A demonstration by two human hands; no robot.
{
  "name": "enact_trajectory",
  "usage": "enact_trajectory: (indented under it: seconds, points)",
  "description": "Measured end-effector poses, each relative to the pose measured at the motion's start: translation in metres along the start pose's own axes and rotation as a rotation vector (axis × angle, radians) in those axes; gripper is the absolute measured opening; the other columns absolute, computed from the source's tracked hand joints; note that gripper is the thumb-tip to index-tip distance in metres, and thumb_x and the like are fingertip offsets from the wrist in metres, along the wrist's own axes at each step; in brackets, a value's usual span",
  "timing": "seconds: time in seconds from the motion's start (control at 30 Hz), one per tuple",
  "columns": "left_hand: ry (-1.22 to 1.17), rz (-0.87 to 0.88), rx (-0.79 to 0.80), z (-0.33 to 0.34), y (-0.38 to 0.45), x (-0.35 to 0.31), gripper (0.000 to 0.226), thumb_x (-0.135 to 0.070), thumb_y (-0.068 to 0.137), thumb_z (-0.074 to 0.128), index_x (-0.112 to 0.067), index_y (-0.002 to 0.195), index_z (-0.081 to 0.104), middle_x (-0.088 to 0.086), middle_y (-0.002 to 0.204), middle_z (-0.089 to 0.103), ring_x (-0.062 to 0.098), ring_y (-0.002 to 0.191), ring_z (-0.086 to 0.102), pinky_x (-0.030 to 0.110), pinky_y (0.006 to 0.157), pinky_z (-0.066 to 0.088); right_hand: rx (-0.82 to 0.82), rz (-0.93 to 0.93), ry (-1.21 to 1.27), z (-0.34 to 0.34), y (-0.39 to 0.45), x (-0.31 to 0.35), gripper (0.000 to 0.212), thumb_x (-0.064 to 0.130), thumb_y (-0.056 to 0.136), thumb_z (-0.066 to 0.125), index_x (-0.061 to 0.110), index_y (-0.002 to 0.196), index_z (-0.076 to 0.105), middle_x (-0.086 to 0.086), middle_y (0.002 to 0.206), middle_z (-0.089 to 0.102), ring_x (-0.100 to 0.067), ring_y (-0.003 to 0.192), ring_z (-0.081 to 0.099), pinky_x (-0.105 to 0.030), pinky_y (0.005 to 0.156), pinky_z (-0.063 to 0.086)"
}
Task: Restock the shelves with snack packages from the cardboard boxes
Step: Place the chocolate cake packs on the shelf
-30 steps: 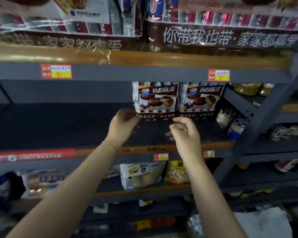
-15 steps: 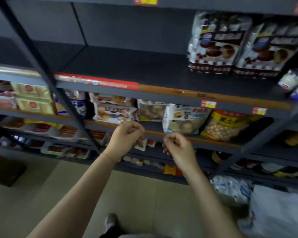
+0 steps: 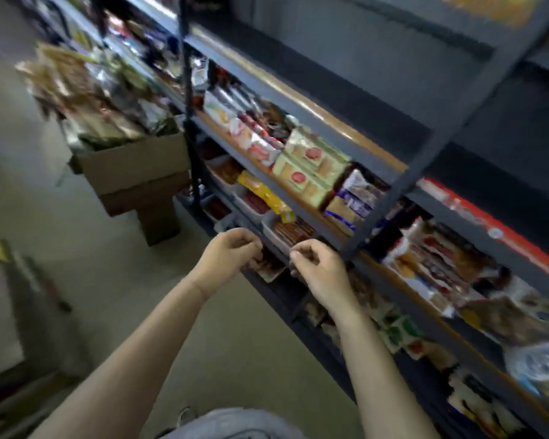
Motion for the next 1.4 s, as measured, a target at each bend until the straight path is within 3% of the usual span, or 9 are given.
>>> enact_trajectory:
  seconds: [0.13, 0.27, 0.57, 0.7, 0.93, 1.1, 1.2, 1.3, 1.4]
  points:
    - [-0.052, -0.051, -0.131, -0.103, 0.016, 0.022, 0.01, -0.012, 0.1, 0.06, -0.004, 0.098, 0.068, 0.005, 0.077, 0.07, 0.012, 0.066, 0.064, 0.02, 0.06, 0.05, 0.101, -0.053, -0.038, 0.085, 0.055, 0.059, 0.012, 0.021, 0.097, 0.06, 0.021, 0.086, 0.065, 0.002, 0.08, 0.067, -0.019, 0.08, 0.066, -0.032, 0.072, 0.051]
    - [-0.113, -0.074, -0.271, -0.192, 0.043, 0.045, 0.008, -0.009, 0.099, 0.06, -0.008, 0.095, 0.067, -0.002, 0.074, 0.066, 0.003, 0.061, 0.062, 0.018, 0.06, 0.051, 0.208, -0.055, -0.055, 0.168, 0.117, 0.085, 0.012, 0.021, 0.097, 0.06, 0.018, 0.087, 0.066, -0.006, 0.08, 0.069, -0.023, 0.078, 0.067, -0.037, 0.072, 0.053]
    - [-0.057, -0.195, -0.417, -0.37, 0.183, 0.091, 0.009, -0.011, 0.097, 0.064, -0.007, 0.094, 0.071, 0.015, 0.087, 0.072, 0.022, 0.076, 0.065, 0.022, 0.064, 0.052, 0.378, -0.101, -0.028, 0.332, 0.312, 0.134, 0.013, 0.021, 0.098, 0.059, 0.019, 0.088, 0.066, -0.001, 0.079, 0.069, -0.016, 0.073, 0.067, -0.036, 0.074, 0.055]
    - [-0.031, -0.221, -0.449, -0.456, 0.262, 0.069, 0.01, -0.015, 0.098, 0.064, -0.008, 0.096, 0.071, 0.007, 0.084, 0.069, 0.01, 0.07, 0.065, 0.017, 0.062, 0.051, 0.375, -0.092, 0.004, 0.378, 0.409, 0.192, 0.015, 0.017, 0.1, 0.055, 0.013, 0.091, 0.066, -0.005, 0.082, 0.069, -0.012, 0.068, 0.065, -0.022, 0.065, 0.052]
    - [-0.074, -0.22, -0.49, -0.554, 0.363, 0.057, 0.01, -0.022, 0.093, 0.072, -0.015, 0.087, 0.076, -0.002, 0.074, 0.072, 0.009, 0.07, 0.067, 0.025, 0.071, 0.052, 0.375, -0.108, -0.097, 0.441, 0.527, 0.266, 0.017, 0.025, 0.098, 0.059, 0.014, 0.087, 0.066, -0.001, 0.08, 0.069, -0.015, 0.076, 0.067, -0.027, 0.071, 0.051]
    - [-0.014, -0.232, -0.43, -0.603, 0.442, 0.076, 0.013, -0.024, 0.094, 0.07, -0.012, 0.093, 0.074, 0.005, 0.086, 0.074, 0.006, 0.068, 0.068, 0.021, 0.065, 0.054, 0.212, -0.096, -0.178, 0.48, 0.598, 0.283, 0.003, 0.021, 0.094, 0.064, 0.019, 0.094, 0.062, 0.006, 0.087, 0.063, -0.003, 0.077, 0.057, -0.005, 0.058, 0.041]
    - [-0.011, -0.256, -0.356, -0.635, 0.491, 0.087, 0.011, -0.025, 0.096, 0.066, -0.016, 0.094, 0.073, 0.005, 0.087, 0.074, 0.008, 0.069, 0.068, 0.027, 0.069, 0.058, 0.058, -0.128, -0.281, 0.501, 0.64, 0.305, 0.019, 0.022, 0.092, 0.067, 0.02, 0.108, 0.056, 0.001, 0.107, 0.058, -0.007, 0.09, 0.056, -0.008, 0.066, 0.041]
    - [-0.002, -0.285, -0.272, -0.67, 0.531, 0.097, 0.011, -0.025, 0.098, 0.064, -0.02, 0.093, 0.072, 0.003, 0.088, 0.074, 0.008, 0.07, 0.068, 0.037, 0.078, 0.059, -0.008, -0.137, -0.441, 0.539, 0.68, 0.319, 0.059, 0.033, 0.087, 0.075, 0.012, 0.134, 0.046, -0.008, 0.134, 0.049, -0.023, 0.124, 0.047, -0.031, 0.096, 0.047]
    - [0.032, -0.309, -0.232, -0.706, 0.561, 0.107, 0.012, -0.027, 0.098, 0.063, -0.022, 0.093, 0.072, 0.0, 0.087, 0.074, 0.013, 0.078, 0.07, 0.042, 0.083, 0.059, 0.036, -0.066, -0.664, 0.586, 0.717, 0.314, 0.09, 0.048, 0.081, 0.077, 0.013, 0.147, 0.028, -0.013, 0.146, 0.042, -0.03, 0.134, 0.041, -0.045, 0.101, 0.048]
Point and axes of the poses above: each hand's wrist, its own y-axis towards the middle knuckle, its own z-axis out of the palm, x = y × z, the point moved 8 cm from there along y, towards the middle knuckle
